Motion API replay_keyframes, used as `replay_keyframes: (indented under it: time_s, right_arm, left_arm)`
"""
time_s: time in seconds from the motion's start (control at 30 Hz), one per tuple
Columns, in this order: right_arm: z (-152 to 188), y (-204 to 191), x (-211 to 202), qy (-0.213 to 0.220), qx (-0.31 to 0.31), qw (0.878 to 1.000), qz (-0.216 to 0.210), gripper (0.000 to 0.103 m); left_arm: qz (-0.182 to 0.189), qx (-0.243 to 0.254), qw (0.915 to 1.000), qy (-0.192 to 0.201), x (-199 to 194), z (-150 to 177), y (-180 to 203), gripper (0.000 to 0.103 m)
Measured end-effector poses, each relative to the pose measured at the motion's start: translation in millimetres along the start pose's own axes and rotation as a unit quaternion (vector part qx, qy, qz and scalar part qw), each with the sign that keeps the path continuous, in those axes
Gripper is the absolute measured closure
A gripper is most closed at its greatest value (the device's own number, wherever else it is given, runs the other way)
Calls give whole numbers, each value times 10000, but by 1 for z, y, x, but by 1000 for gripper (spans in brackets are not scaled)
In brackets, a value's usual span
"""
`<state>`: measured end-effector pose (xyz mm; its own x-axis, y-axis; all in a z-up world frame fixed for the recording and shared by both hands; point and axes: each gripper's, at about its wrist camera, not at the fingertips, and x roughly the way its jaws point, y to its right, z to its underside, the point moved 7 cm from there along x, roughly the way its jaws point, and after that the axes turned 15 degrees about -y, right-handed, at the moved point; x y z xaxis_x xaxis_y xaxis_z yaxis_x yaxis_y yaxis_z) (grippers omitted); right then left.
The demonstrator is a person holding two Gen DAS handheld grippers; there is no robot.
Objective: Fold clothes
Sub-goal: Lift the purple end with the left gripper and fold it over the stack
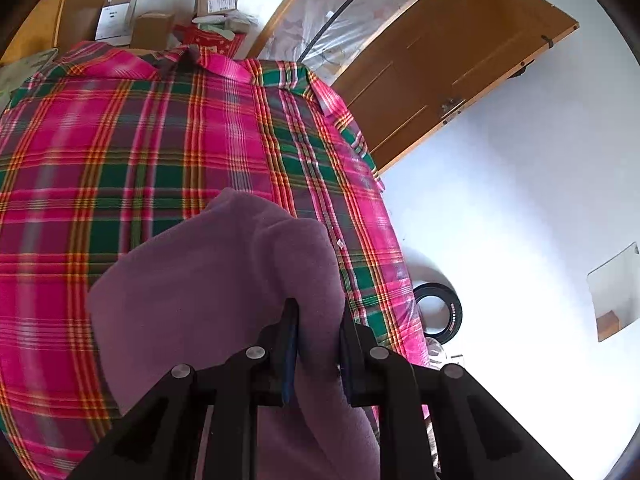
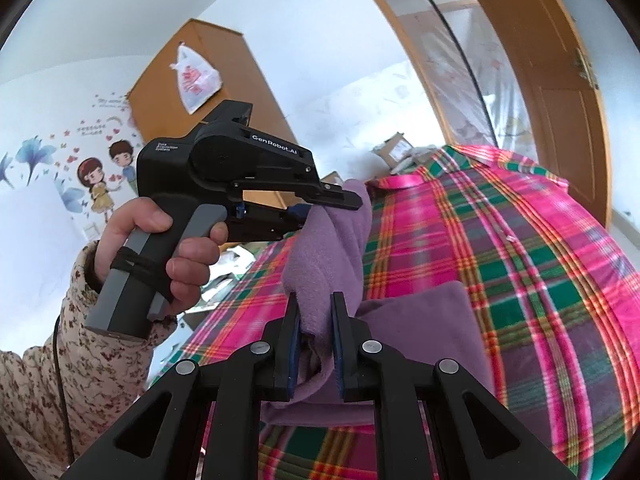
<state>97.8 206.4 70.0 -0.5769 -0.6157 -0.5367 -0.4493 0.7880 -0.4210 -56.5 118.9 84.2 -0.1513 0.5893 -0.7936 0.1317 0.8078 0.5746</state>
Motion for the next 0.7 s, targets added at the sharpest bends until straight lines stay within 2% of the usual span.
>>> replay_keyframes:
  time_s: [0.33, 0.7]
  right_arm:
    - [9, 42, -4, -32, 397, 9988, 281, 90]
    - [28, 84, 5, -281, 879, 9945, 504, 90]
  left_arm:
    - [-109, -43, 9994, -328, 46, -10, 10, 85]
    - [-203, -185, 9958, -877, 108, -16, 9, 84]
